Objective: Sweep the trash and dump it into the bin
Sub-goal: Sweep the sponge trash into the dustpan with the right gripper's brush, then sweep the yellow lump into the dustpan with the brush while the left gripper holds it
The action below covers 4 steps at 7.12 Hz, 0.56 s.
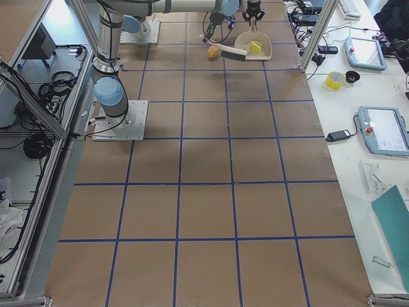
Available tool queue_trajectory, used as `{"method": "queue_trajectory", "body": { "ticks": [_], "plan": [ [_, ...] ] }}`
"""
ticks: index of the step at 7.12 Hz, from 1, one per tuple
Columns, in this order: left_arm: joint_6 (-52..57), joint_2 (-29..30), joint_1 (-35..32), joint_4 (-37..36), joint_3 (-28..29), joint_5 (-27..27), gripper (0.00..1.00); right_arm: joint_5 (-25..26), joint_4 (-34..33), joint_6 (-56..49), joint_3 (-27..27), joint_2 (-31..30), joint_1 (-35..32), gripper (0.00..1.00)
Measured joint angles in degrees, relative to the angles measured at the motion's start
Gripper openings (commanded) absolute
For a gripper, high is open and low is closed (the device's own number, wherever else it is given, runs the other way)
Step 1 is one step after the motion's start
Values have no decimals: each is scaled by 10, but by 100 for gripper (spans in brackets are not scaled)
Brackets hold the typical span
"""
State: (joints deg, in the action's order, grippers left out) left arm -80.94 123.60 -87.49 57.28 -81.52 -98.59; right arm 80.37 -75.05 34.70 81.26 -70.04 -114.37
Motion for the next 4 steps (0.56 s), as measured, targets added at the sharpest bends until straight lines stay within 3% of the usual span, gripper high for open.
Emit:
{"method": "queue_trajectory", "body": {
  "ticks": [2,4],
  "plan": [
    [74,-48,45,11,-57,8,0,-2,-32,64,86,-40,-35,0],
    [126,-118,84,-12,-158,5,0,-30,-79,169,123,-47,-91,0]
  ]
}}
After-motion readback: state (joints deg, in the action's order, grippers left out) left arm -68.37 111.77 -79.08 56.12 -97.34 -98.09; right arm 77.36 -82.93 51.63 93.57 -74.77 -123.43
